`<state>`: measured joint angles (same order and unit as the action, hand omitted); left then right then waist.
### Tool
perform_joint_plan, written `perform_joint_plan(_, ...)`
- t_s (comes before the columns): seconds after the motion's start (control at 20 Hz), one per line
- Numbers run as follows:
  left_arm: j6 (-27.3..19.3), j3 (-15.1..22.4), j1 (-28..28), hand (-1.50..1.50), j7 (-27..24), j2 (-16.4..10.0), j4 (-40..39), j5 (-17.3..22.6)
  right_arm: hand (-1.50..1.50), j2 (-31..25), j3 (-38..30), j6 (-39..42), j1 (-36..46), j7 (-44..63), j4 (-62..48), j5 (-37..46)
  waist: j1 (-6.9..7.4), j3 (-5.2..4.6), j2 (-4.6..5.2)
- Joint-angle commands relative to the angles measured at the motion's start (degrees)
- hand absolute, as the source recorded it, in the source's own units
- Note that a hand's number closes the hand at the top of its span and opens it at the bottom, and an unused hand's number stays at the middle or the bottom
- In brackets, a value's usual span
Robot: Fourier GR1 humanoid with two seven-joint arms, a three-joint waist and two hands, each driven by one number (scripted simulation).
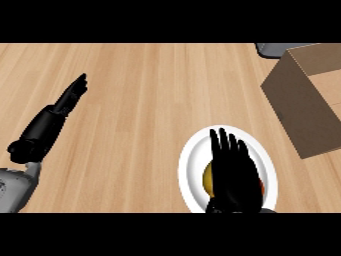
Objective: Pick the lemon from the plate and place it in the cardboard box
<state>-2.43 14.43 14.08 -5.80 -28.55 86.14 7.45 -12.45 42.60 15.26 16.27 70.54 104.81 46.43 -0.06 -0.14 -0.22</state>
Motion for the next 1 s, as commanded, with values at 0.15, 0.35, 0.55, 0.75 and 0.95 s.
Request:
perform_joint_plan(0.15, 1.44, -1.4, 0.8, 0.0, -3.19, 1.13, -4.33, -0.83, -1.5, 6.79, -1.2, 8.85, 0.55, 12.29, -0.51, 2.24, -0.74, 0.02, 0.23)
perform_joint_plan(0.35, 2.55, -1.53, -0.06, 0.0, 0.14, 0.18, 0.7, -0.2, -1.5, 10.23, -2.79, 7.72, 0.15, 10.17, -6.84, 5.02, 0.24, 0.07, 0.14)
perform_joint_plan(0.55, 0.78, -0.88, -0.8, 0.0, -0.54, 2.08, 0.4, -2.14, -1.5, 9.25, -4.1, 8.81, -3.04, 8.51, -6.25, 8.36, -0.28, 0.07, 0.1)
perform_joint_plan(0.75, 4.56, -3.09, -0.61, 0.0, -0.92, 0.29, -0.91, -0.28, -1.5, 10.67, -4.66, 8.43, -5.5, 6.59, -6.75, 11.93, -0.21, 0.09, 0.14)
perform_joint_plan(0.95, 3.28, -3.33, -0.35, 0.0, 0.16, 2.58, -0.85, -2.34, -1.5, 10.83, -7.81, 5.35, -8.44, -0.15, -8.86, 12.93, -0.07, 0.13, 0.21)
